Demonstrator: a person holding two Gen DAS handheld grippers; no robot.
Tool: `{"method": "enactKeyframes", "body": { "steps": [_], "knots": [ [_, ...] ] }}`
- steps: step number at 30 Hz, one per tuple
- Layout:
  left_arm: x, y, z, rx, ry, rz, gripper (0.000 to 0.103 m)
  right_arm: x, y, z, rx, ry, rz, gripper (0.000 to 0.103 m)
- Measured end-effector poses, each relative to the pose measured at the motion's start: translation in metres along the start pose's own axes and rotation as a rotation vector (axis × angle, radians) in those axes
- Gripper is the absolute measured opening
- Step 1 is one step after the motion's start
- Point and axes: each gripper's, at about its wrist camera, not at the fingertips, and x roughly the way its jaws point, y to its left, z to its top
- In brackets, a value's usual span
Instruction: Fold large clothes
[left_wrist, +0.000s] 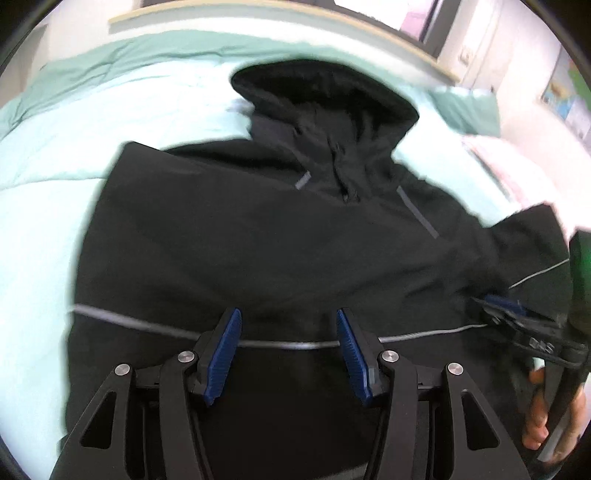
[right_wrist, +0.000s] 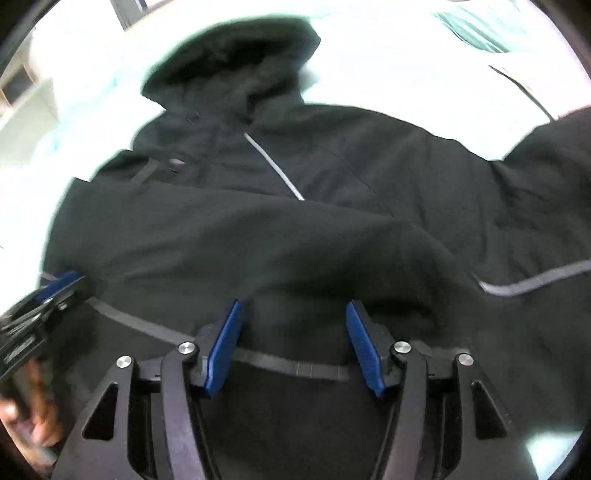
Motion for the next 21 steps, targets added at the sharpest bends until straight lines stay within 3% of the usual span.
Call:
{"method": "enactKeyframes", "body": {
  "steps": [2,4,7,9,10,13,14,17,21],
  "knots": [
    [-0.020,0.009,-0.005,-0.030,-0.018,0.008,0.055,-0.030,-0.001,-0.013,-0.036,-0.029,0.026,0.062],
    [-0.024,0.018,-0.009,-0.060,-0.010,0.023,0.055,-0.052,0.003,-0.029,-0.081,-0.064,-0.022,0.062],
    [0.003,0.029,-0.020,-0.083,0.068,0.061,0.055,-0.038,-0.011,-0.046,-0.041,-0.028,-0.050,0.062],
    [0.016,0.023,-0.029,-0.026,0.073,0.097,0.056,-0.014,-0.019,-0.056,-0.002,0.010,-0.042,0.062],
    [0.020,0.010,-0.034,0.071,0.040,0.159,0.058,-0.005,-0.019,-0.059,-0.018,0.006,-0.057,0.062],
    [0.012,-0.009,-0.039,0.147,0.028,0.256,0.058,-0.018,-0.012,-0.066,-0.062,-0.014,-0.098,0.062],
    [0.007,-0.014,-0.039,0.154,0.032,0.256,0.058,-0.024,-0.012,-0.067,-0.062,-0.014,-0.087,0.062],
    [-0.018,-0.037,-0.042,0.140,0.026,0.122,0.057,-0.059,-0.024,-0.075,-0.029,-0.029,0.001,0.062],
    [-0.037,-0.096,-0.041,0.198,-0.007,0.015,0.057,-0.118,-0.055,-0.093,0.012,-0.119,0.022,0.063]
  ]
}}
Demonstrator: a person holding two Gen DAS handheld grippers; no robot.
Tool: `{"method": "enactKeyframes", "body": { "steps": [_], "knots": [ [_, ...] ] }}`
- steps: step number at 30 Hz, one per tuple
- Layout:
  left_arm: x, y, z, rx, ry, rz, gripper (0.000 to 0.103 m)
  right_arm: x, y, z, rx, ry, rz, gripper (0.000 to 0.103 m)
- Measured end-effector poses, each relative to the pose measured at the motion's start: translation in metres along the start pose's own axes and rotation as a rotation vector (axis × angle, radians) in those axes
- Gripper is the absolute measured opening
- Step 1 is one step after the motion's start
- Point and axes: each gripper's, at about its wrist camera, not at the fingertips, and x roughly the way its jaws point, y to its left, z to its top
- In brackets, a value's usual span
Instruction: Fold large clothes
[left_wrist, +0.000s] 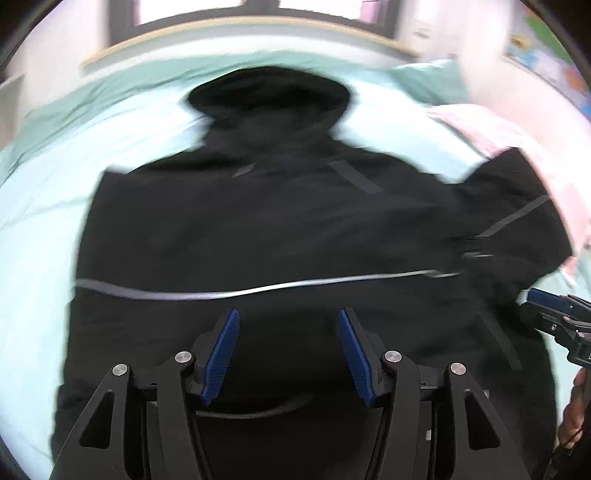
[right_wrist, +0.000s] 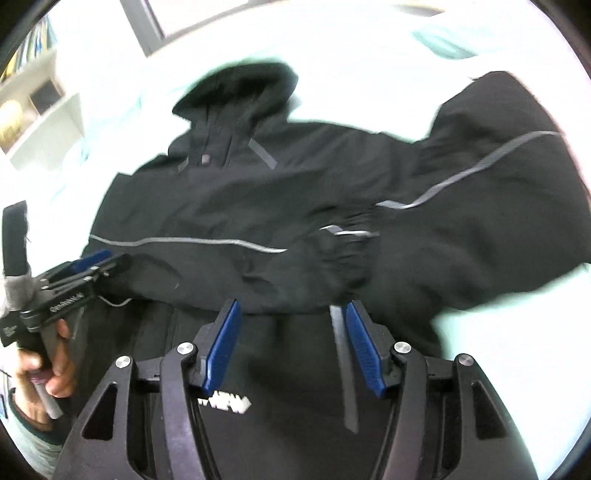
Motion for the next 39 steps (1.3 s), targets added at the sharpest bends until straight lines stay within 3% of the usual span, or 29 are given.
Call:
{"method": "enactKeyframes", "body": {
  "steps": [4,11,13,16,18,20,21,24,29,33,34,35,36,37,39],
  "knots": [
    [-0.003,-0.073,0.011,0.074,-0.007,-0.110,0.057,-0.061,-0.050,-0.012,0.038,-0.087,-0.022,0.063],
    [0.029,-0.188,0.035,0.140,-0.032,-0.233,0.057,-0.105,-0.176,-0.004,0.229,-0.163,-0.091,0.063],
    [0.039,-0.208,0.040,0.150,-0.040,-0.236,0.057,-0.108,-0.218,-0.003,0.304,-0.161,-0.098,0.063],
    [0.067,-0.233,0.045,0.187,-0.026,-0.156,0.058,-0.103,-0.281,-0.002,0.427,-0.155,-0.095,0.063],
    [0.102,-0.237,0.041,0.171,0.059,-0.125,0.058,-0.092,-0.317,0.001,0.489,-0.147,-0.079,0.063],
    [0.132,-0.229,0.034,0.118,0.156,-0.141,0.057,-0.073,-0.344,0.011,0.532,-0.144,-0.076,0.063],
    [0.138,-0.225,0.032,0.120,0.171,-0.134,0.057,-0.066,-0.353,0.014,0.546,-0.143,-0.074,0.063],
    [0.134,-0.235,0.029,0.182,0.139,-0.091,0.058,-0.043,-0.374,0.027,0.571,-0.144,-0.048,0.063],
    [0.131,-0.231,0.023,0.170,0.097,-0.107,0.058,0.001,-0.405,0.035,0.666,-0.115,0.031,0.063],
    [0.129,-0.241,0.016,0.202,0.062,-0.068,0.059,0.024,-0.409,0.043,0.679,-0.123,0.058,0.066],
    [0.128,-0.241,0.015,0.205,0.059,-0.063,0.059,0.025,-0.405,0.046,0.656,-0.139,0.055,0.062],
    [0.127,-0.242,0.015,0.204,0.057,-0.063,0.059,0.025,-0.403,0.047,0.639,-0.151,0.061,0.040],
    [0.128,-0.246,0.014,0.203,0.057,-0.063,0.059,0.024,-0.399,0.049,0.609,-0.164,0.086,0.028],
    [0.126,-0.246,0.014,0.200,0.057,-0.066,0.059,0.023,-0.395,0.050,0.588,-0.163,0.094,0.020],
    [0.123,-0.246,0.015,0.198,0.055,-0.068,0.059,0.011,-0.387,0.049,0.551,-0.188,0.059,0.018]
  ]
}}
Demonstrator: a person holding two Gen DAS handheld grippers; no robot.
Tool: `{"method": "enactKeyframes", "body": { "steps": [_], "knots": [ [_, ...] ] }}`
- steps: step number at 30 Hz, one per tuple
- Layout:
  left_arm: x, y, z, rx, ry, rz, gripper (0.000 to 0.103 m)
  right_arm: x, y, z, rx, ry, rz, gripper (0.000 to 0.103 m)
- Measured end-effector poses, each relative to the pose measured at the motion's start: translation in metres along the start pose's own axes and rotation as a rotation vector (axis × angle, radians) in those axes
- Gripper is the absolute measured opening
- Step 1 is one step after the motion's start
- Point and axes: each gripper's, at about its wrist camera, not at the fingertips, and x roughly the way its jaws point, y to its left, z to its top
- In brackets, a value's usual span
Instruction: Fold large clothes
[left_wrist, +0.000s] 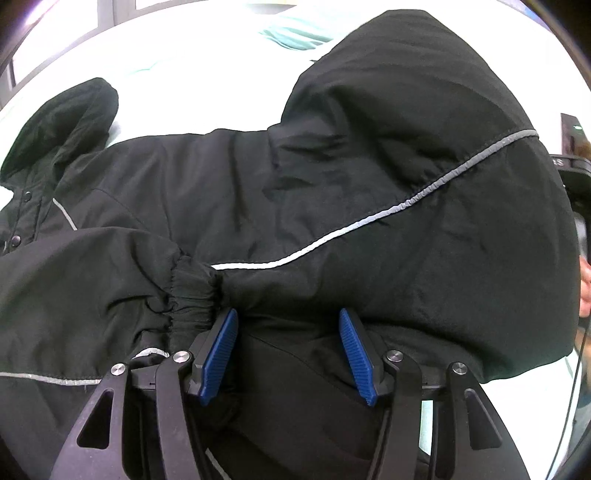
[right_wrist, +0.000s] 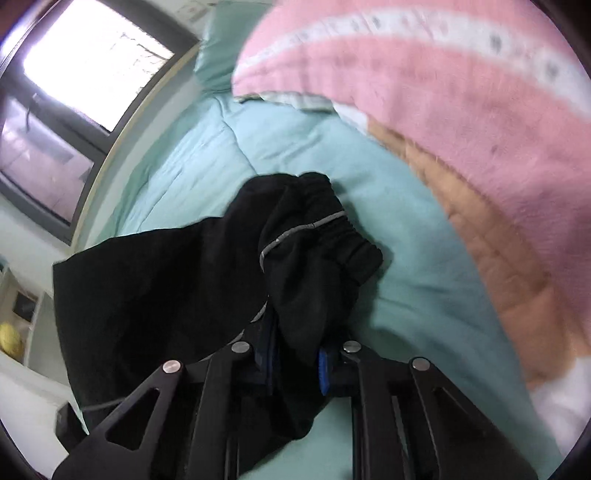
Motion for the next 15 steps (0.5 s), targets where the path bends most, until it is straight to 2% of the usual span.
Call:
{"method": "enactKeyframes", "body": {
  "steps": [3,4,5,8,9,11,12,14,15],
  "knots": [
    [-0.012,-0.012,0.001,0.017,-0.035,0.035,0.059,-0.038,0.009,-0.003,-0.057,-0.089,-0.060,0.016],
    [-0.024,-0.024,0.000,0.052,-0.073,0.077,0.059,-0.059,0.011,-0.004,-0.078,-0.135,-0.086,0.016],
    [-0.032,-0.031,0.000,0.082,-0.108,0.084,0.059,-0.075,0.012,-0.006,-0.089,-0.167,-0.105,0.016],
    [-0.053,-0.059,0.003,0.115,-0.182,0.034,0.059,-0.128,0.005,-0.005,-0.107,-0.281,-0.196,0.016],
    [-0.054,-0.063,0.005,0.110,-0.182,0.010,0.059,-0.145,0.000,-0.005,-0.100,-0.309,-0.214,0.016],
    [-0.044,-0.071,0.013,0.076,-0.131,-0.074,0.059,-0.157,-0.014,-0.003,-0.074,-0.289,-0.184,0.016],
    [-0.035,-0.072,0.014,0.064,-0.105,-0.087,0.059,-0.152,-0.022,-0.002,-0.051,-0.258,-0.193,0.016],
    [0.006,-0.072,0.013,0.052,0.049,-0.058,0.059,-0.138,-0.039,-0.006,-0.021,-0.202,-0.247,0.016],
    [0.017,-0.070,0.010,0.042,0.081,-0.051,0.059,-0.127,-0.050,-0.009,-0.002,-0.174,-0.261,0.016]
  ]
}}
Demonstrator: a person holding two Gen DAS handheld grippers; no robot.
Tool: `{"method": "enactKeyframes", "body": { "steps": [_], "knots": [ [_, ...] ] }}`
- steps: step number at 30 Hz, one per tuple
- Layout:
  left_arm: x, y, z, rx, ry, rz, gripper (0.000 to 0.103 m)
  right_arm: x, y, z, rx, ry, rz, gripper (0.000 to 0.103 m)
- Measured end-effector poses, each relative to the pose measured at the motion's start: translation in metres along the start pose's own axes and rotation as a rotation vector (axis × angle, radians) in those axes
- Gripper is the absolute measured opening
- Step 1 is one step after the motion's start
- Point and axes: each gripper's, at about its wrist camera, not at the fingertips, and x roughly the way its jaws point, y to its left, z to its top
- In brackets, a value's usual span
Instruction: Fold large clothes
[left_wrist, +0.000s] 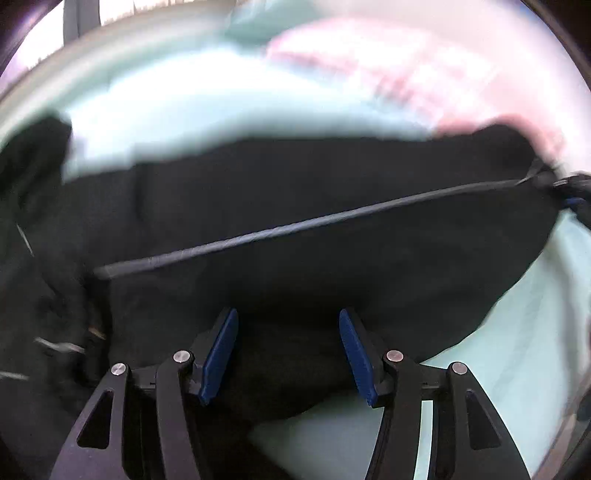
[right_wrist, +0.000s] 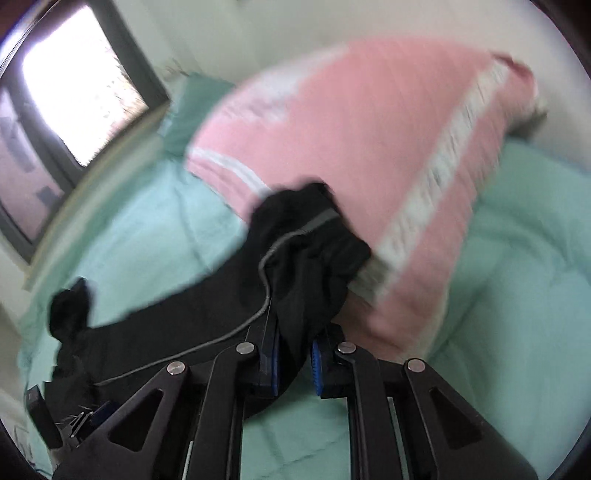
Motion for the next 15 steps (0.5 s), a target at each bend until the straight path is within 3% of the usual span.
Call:
{"method": "enactKeyframes", "body": {
  "steps": [4,7,10,12,14,15],
  "knots": [
    [-0.020,0.006,0.002,-0.013,-0.014,-0.031,0.059,0.023,-0.027,-0.018,0.055,0.067,0.016,0.016],
    [-0.051,0.023,-0.001,-0.001,-0.079,-0.070,0.059,0.012,-0.021,-0.019,0.009,0.030,0.044,0.016],
    [-0.077,0.043,-0.009,-0.029,-0.117,-0.059,0.059,-0.015,0.004,-0.018,-0.067,-0.031,0.095,0.016],
    [-0.096,0.067,-0.012,-0.060,-0.126,-0.014,0.059,-0.029,0.026,-0.015,-0.112,-0.062,0.085,0.016],
    [-0.111,0.089,-0.019,-0.093,-0.106,0.113,0.059,-0.041,0.054,-0.012,-0.158,-0.082,0.087,0.016],
    [-0.125,0.103,-0.025,-0.119,-0.129,0.116,0.059,-0.049,0.072,-0.013,-0.188,-0.092,0.103,0.016]
  ]
}}
